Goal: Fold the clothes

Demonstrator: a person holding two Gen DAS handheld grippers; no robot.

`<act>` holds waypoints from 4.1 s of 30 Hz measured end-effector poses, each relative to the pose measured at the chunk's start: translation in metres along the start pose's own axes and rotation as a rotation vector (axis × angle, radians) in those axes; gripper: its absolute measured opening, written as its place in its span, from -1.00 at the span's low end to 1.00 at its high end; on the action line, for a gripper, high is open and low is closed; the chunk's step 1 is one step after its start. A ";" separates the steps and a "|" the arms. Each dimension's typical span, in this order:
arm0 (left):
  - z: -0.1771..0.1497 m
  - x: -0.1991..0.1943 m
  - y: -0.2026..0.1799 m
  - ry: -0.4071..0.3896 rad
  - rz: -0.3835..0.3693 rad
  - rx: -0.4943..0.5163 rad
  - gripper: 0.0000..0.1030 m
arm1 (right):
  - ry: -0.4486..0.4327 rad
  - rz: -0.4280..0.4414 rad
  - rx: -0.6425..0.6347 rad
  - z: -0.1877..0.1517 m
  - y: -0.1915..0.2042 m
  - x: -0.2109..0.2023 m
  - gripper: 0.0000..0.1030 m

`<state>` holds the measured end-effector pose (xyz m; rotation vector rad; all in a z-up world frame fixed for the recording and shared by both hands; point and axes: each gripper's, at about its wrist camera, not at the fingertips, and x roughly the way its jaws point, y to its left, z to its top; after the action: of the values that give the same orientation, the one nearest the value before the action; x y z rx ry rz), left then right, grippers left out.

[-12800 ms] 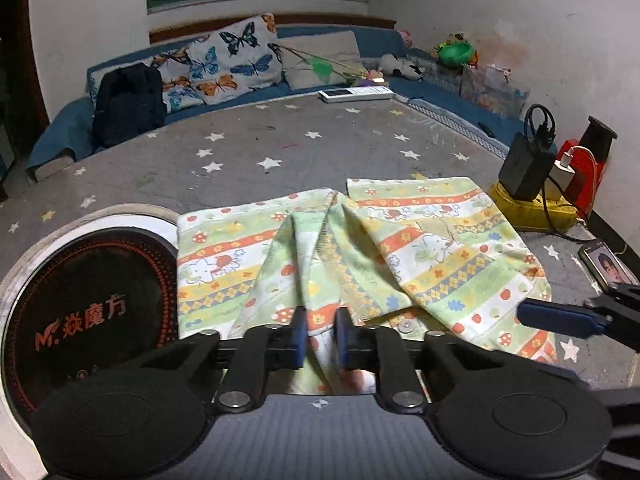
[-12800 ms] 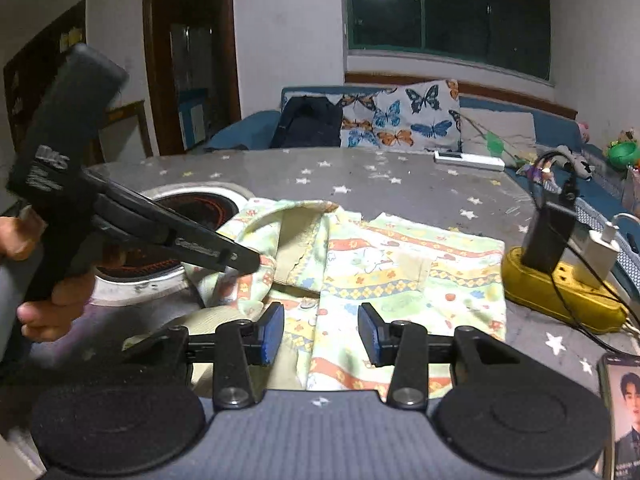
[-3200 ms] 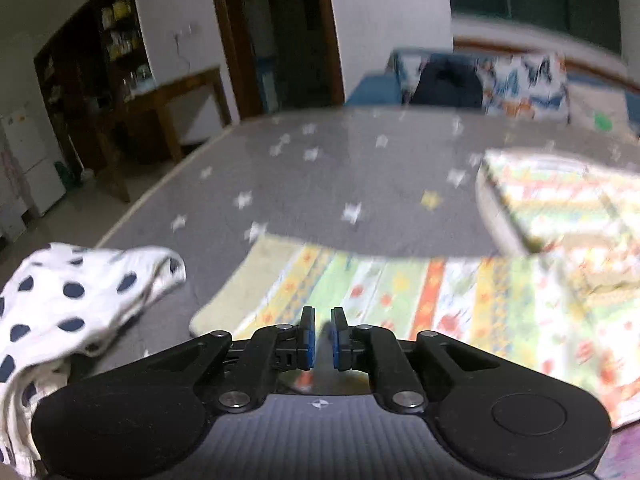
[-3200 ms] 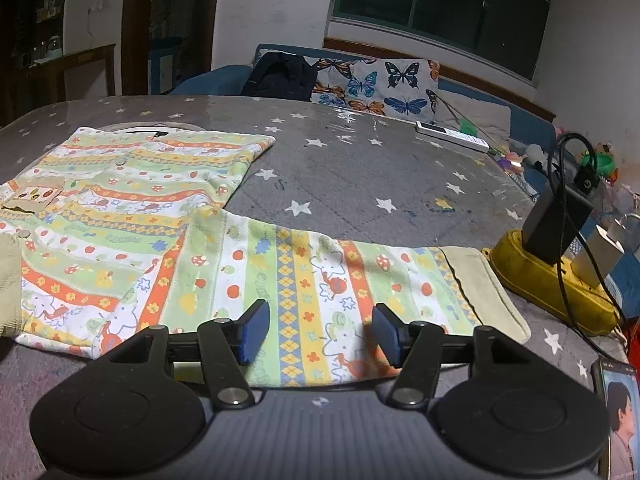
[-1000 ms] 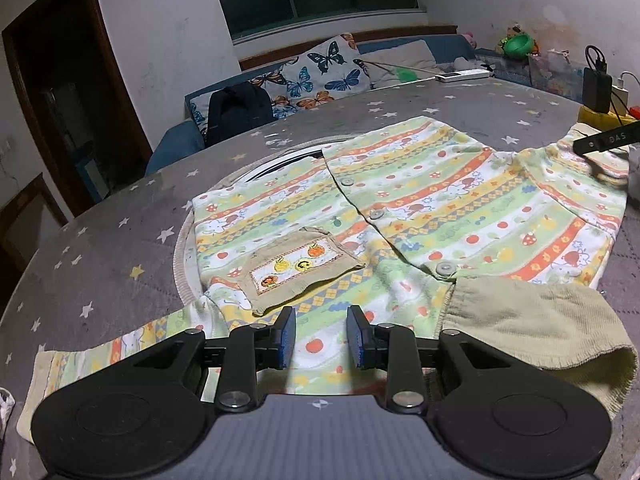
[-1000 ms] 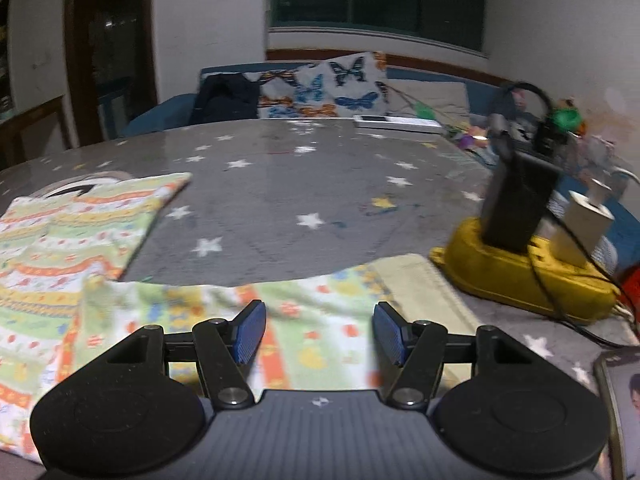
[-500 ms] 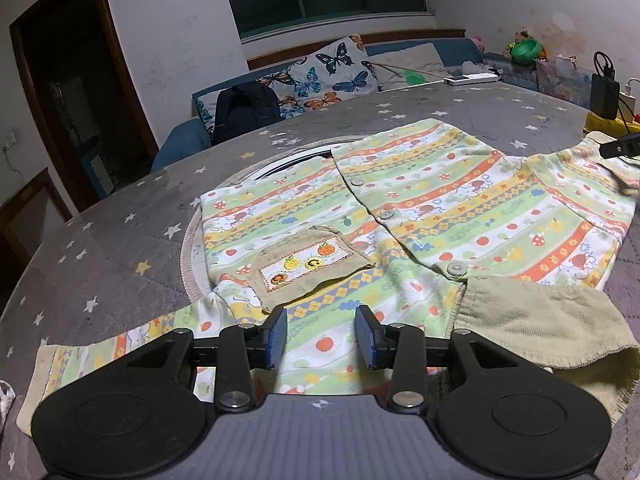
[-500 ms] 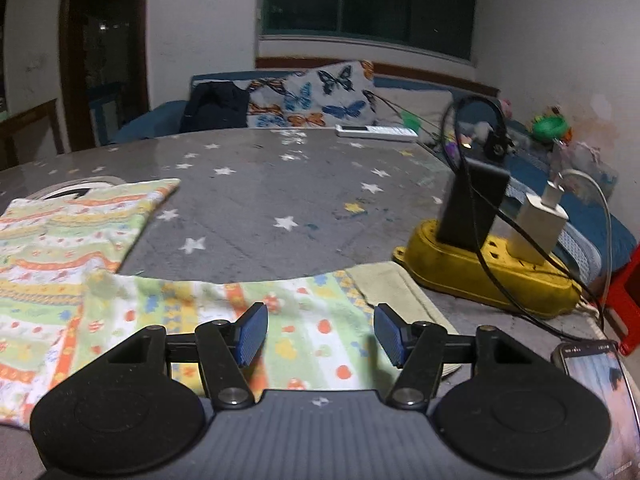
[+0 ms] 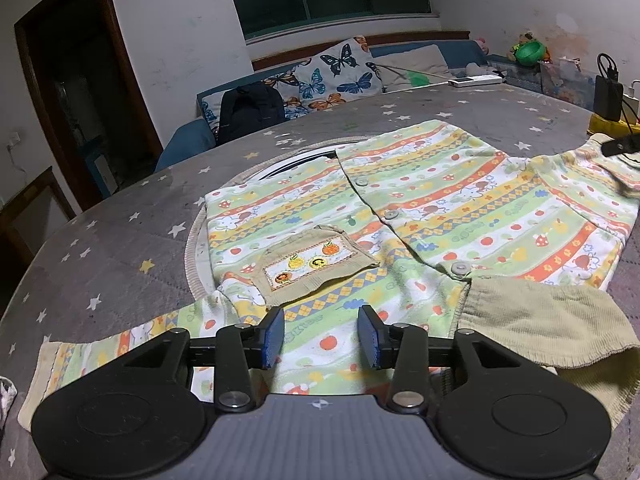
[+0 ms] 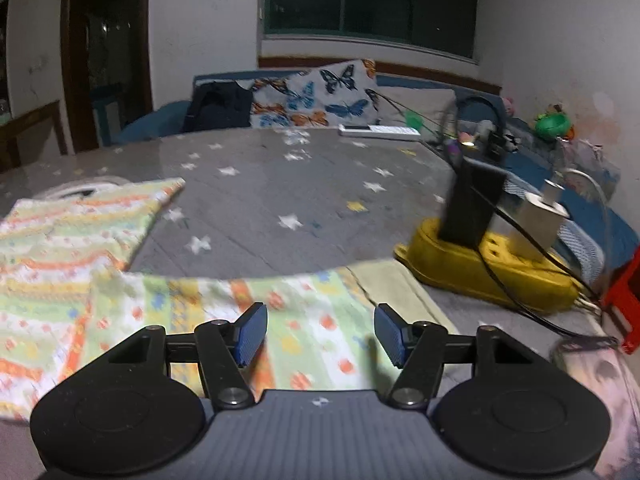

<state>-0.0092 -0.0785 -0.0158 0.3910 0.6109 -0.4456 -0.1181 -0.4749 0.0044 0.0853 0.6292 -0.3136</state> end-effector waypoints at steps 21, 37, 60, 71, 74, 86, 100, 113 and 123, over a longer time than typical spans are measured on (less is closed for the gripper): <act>-0.001 0.000 0.002 -0.004 0.004 -0.013 -0.10 | 0.008 -0.020 0.006 0.011 0.002 0.023 0.17; -0.002 -0.013 0.014 -0.018 0.030 -0.061 -0.10 | -0.012 0.350 -0.227 -0.007 0.122 -0.032 0.18; 0.059 0.051 0.041 0.032 0.019 -0.132 -0.27 | 0.057 0.325 -0.205 0.058 0.143 0.036 -0.02; 0.056 0.081 0.045 0.072 0.039 -0.125 -0.31 | 0.111 0.290 -0.165 0.073 0.145 0.092 -0.48; 0.057 0.083 0.044 0.068 0.053 -0.108 -0.36 | 0.104 0.287 -0.178 0.073 0.150 0.097 -0.65; 0.058 0.091 0.053 0.064 0.128 -0.131 -0.41 | 0.078 0.281 -0.210 0.075 0.161 0.104 -0.68; 0.037 0.045 0.020 0.020 0.109 -0.050 -0.36 | 0.033 0.308 -0.322 0.033 0.149 0.047 -0.58; 0.016 0.031 0.016 0.005 0.139 -0.019 -0.33 | 0.031 0.196 -0.120 0.013 0.059 0.014 -0.39; 0.010 0.027 0.019 0.005 0.151 -0.026 -0.31 | 0.016 0.009 0.016 0.002 -0.015 0.016 -0.35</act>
<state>0.0245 -0.0750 -0.0209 0.4102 0.5868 -0.2924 -0.1093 -0.4936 -0.0037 0.1061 0.6424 -0.3093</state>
